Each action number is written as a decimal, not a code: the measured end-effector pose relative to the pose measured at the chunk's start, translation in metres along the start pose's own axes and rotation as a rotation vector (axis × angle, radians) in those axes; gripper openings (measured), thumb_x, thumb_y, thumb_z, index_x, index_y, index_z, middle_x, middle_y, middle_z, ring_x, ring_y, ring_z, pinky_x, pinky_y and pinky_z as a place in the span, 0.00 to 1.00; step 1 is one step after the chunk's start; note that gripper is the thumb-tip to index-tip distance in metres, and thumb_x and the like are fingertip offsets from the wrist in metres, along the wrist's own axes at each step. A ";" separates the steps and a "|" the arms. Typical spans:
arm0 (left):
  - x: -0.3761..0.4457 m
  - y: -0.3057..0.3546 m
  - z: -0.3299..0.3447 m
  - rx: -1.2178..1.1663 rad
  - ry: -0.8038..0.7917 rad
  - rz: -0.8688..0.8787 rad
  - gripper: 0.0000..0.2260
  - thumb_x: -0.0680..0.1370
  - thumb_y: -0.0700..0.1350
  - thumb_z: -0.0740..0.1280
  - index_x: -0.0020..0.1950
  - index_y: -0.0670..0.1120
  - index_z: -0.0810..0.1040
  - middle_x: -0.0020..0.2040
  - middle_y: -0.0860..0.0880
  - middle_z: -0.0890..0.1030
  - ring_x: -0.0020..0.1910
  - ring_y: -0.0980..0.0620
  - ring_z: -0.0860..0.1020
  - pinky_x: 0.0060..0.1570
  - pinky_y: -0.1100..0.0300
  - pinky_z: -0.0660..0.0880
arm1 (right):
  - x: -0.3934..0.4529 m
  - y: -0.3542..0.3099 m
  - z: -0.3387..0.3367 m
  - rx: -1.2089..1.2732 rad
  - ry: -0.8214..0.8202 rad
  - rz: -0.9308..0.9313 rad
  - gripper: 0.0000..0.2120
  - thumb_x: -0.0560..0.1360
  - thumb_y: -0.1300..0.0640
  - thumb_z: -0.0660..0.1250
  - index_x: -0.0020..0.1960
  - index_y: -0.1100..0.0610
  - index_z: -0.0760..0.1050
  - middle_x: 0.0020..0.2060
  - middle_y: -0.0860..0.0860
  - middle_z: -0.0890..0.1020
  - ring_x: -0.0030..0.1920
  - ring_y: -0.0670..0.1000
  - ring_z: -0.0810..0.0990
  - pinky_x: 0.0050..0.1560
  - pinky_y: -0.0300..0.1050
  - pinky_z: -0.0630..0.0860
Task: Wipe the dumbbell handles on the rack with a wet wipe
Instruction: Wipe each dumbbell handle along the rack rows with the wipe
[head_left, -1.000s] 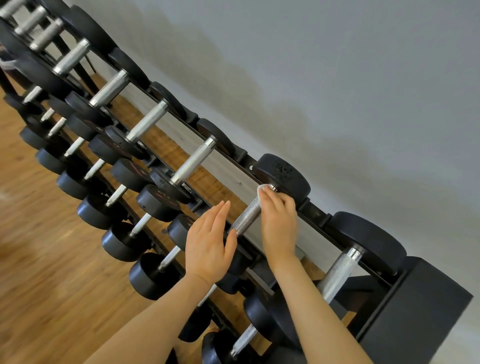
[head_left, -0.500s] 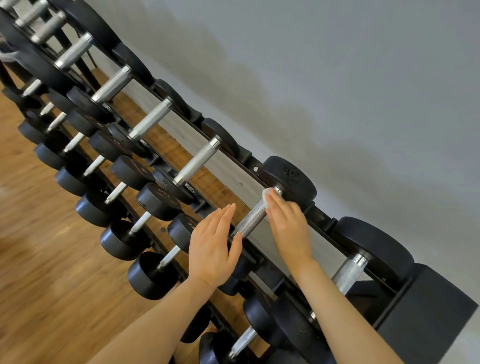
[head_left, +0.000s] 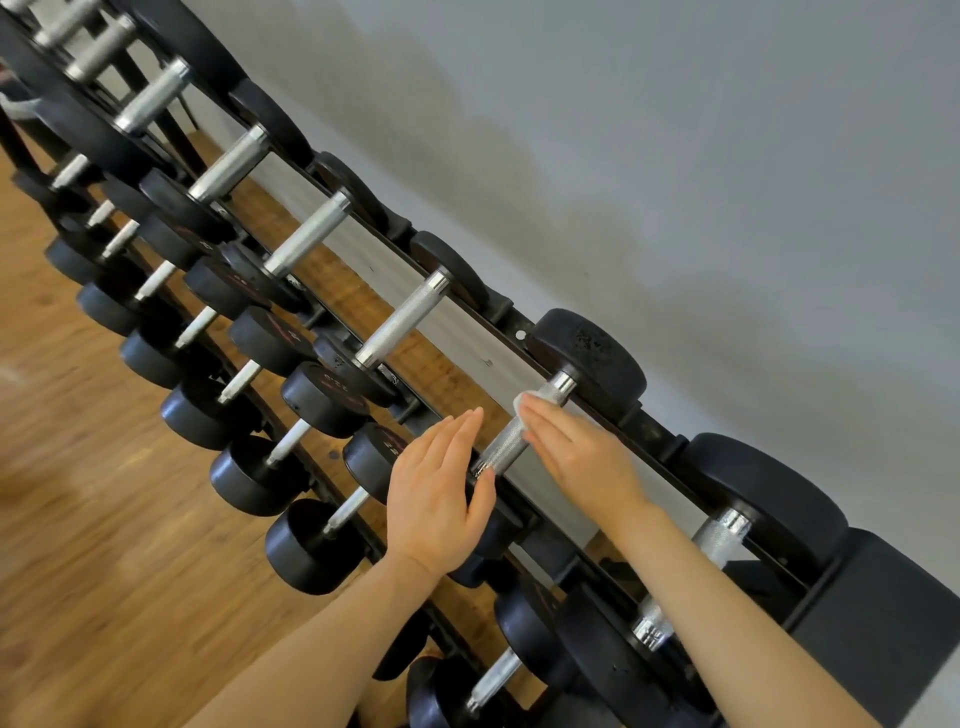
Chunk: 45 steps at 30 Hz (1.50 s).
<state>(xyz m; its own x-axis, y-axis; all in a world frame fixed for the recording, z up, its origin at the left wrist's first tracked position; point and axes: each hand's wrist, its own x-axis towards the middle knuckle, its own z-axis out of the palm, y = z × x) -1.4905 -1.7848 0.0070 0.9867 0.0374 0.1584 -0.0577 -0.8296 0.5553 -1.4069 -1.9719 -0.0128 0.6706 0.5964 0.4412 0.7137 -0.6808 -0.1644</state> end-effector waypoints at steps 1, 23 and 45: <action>0.000 0.000 0.000 0.001 0.001 0.002 0.25 0.80 0.55 0.56 0.75 0.48 0.68 0.68 0.49 0.76 0.69 0.48 0.72 0.68 0.54 0.63 | 0.001 0.004 -0.001 -0.008 -0.022 -0.046 0.16 0.80 0.58 0.64 0.66 0.62 0.75 0.62 0.54 0.79 0.48 0.51 0.84 0.43 0.45 0.83; -0.012 0.000 -0.002 0.077 -0.049 -0.020 0.24 0.81 0.57 0.54 0.73 0.47 0.71 0.72 0.49 0.72 0.72 0.48 0.69 0.70 0.49 0.64 | 0.017 0.005 -0.016 -0.056 -0.071 0.146 0.19 0.72 0.61 0.74 0.62 0.60 0.77 0.61 0.55 0.79 0.49 0.54 0.84 0.37 0.48 0.83; -0.033 -0.006 0.000 0.096 -0.066 -0.067 0.24 0.82 0.59 0.51 0.76 0.52 0.64 0.77 0.49 0.64 0.77 0.47 0.61 0.73 0.48 0.59 | 0.016 -0.006 -0.007 -0.009 -0.104 0.095 0.11 0.78 0.55 0.65 0.58 0.58 0.78 0.58 0.52 0.78 0.35 0.50 0.82 0.28 0.42 0.79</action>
<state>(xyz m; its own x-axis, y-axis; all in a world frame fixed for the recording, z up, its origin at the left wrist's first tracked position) -1.5229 -1.7804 -0.0015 0.9959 0.0599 0.0677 0.0200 -0.8761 0.4818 -1.4016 -1.9608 0.0011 0.7526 0.5697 0.3303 0.6446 -0.7399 -0.1926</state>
